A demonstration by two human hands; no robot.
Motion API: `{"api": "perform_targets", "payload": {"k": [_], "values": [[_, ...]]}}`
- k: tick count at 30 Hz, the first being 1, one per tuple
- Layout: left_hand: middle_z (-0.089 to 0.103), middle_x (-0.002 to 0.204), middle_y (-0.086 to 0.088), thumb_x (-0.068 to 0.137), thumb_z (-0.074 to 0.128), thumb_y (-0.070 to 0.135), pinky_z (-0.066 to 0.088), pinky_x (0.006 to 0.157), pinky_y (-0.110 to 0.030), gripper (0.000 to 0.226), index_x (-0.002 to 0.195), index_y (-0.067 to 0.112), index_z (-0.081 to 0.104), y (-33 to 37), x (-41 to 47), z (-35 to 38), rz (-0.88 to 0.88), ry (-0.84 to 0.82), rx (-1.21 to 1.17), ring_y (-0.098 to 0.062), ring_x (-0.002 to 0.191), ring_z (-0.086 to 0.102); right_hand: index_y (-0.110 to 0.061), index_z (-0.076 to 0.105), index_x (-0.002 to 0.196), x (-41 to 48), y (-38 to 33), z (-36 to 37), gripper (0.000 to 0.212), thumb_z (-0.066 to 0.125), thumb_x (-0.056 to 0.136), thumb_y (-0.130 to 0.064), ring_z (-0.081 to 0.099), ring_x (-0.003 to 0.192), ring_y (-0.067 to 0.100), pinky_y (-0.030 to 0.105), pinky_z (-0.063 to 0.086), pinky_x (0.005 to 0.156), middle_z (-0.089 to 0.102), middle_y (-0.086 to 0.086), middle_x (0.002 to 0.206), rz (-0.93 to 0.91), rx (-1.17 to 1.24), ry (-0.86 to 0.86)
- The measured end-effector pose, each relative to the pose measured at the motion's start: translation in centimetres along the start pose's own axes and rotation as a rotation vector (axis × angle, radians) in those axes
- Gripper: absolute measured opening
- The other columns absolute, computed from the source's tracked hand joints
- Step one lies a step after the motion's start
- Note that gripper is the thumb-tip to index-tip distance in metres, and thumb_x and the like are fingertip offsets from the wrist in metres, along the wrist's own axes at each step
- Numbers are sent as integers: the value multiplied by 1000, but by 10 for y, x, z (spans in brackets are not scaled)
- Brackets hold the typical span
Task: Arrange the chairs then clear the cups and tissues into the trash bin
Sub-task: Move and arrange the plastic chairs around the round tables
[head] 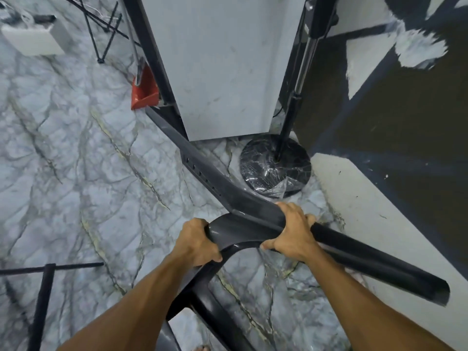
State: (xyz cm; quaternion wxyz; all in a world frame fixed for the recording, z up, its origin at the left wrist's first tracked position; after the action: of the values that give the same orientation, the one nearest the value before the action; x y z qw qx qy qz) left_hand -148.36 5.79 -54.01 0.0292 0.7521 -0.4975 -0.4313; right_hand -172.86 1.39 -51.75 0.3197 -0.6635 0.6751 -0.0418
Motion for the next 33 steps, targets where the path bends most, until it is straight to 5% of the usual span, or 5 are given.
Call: {"api": "perform_targets", "payload": {"k": [7,19,25,29,33], "values": [[59,64,0,35,84,17,43,41,-26,40,67,11,61,17,-59,-99,106,194,76,-13,55,57,-23,40,142,-29,-60,-28,114,92,46,-54,35,129,20,24,15,94,42,-8,128,-98,134,118],[65,87,8,58,71,9,47,71,-30,41,93,24,58,-40,-187,-151,362,589,211,-19,81,61,-23,36,143,-117,-125,43,111,94,51,-47,38,136,24,51,31,114,44,2,142,-181,421,214],[71,90,3,59,78,29,50,67,-37,40,96,23,63,-93,-230,-96,275,447,332,-28,85,65,-35,37,141,-166,-211,17,94,89,63,-47,53,118,1,21,47,95,53,-19,130,-363,582,126],[65,128,1,72,77,53,49,98,-38,72,135,27,54,-84,-267,-110,155,451,56,-23,121,58,-24,37,145,-187,-246,-23,63,67,90,-26,51,127,18,26,40,105,55,-2,139,-304,572,228],[53,143,3,75,78,53,43,109,-36,89,150,32,35,10,-316,-171,318,523,-441,-13,132,48,-20,51,131,-220,-256,-60,42,56,90,-13,61,106,27,29,46,80,67,7,113,-289,426,239]]}}
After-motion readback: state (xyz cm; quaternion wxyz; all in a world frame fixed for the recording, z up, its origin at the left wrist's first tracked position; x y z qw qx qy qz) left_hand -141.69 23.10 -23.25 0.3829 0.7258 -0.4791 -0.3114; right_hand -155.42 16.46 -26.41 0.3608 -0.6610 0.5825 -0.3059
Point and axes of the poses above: each hand's wrist, its own x-axis towards the middle knuckle, its own z-axis out of the palm, y = z × x, the point moved 9 cm from there along x, towards the middle knuckle
